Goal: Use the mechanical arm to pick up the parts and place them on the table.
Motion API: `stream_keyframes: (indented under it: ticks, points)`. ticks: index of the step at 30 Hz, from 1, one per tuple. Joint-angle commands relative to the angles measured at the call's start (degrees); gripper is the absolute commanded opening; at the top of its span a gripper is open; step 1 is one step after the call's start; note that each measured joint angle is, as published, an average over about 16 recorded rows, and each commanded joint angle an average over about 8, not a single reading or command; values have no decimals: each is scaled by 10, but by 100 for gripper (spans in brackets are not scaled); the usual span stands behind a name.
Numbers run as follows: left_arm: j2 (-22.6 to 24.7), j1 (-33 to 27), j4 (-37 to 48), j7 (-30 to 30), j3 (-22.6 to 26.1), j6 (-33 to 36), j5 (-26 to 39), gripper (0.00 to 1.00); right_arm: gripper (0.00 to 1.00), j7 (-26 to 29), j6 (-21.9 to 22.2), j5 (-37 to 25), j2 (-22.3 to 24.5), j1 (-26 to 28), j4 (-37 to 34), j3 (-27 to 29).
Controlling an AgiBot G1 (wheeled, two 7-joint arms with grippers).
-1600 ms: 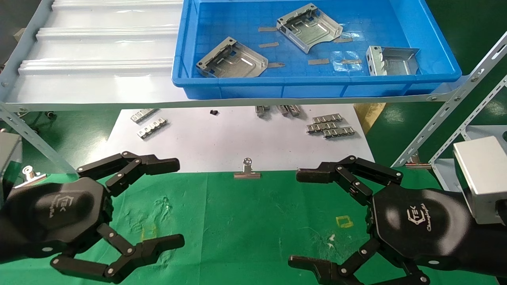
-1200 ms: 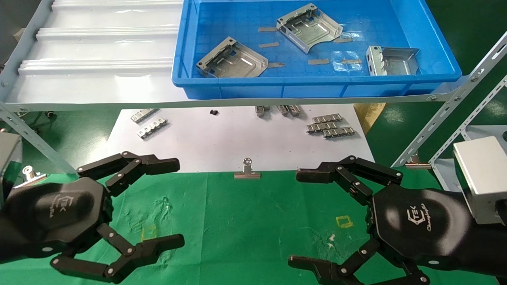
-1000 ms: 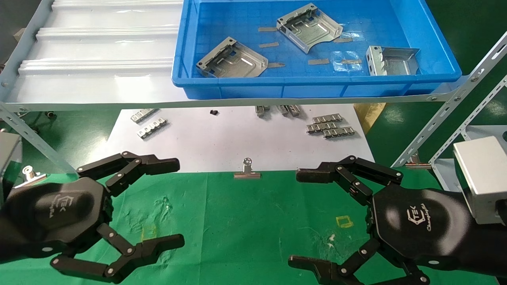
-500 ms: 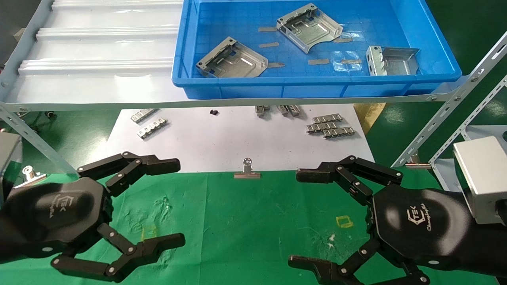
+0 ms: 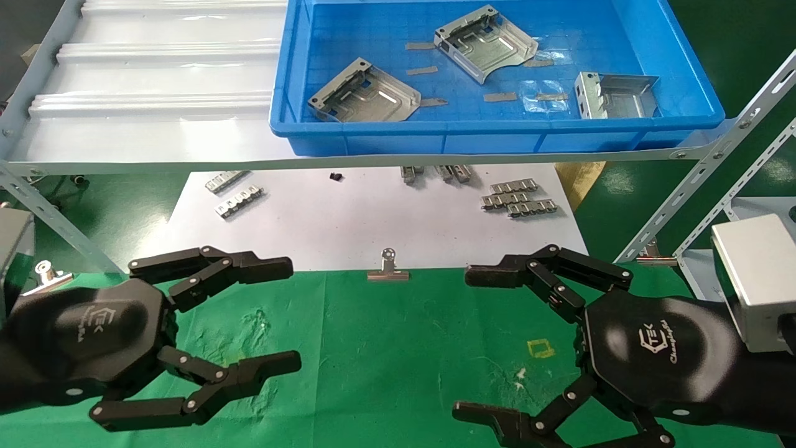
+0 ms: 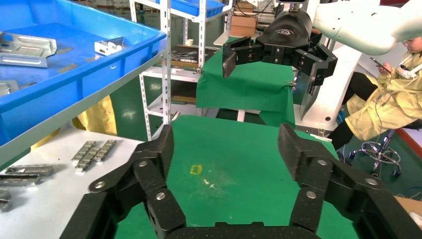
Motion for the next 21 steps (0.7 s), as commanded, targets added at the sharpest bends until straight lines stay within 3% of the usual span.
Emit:
stream_keyframes:
  ticks: [1, 21]
  points:
    - [0, 0, 0, 0, 0, 0, 0, 0, 100, 0, 0, 0, 0, 0, 0, 0]
    - [0, 0, 0, 0, 0, 0, 0, 0, 100, 0, 0, 0, 0, 0, 0, 0]
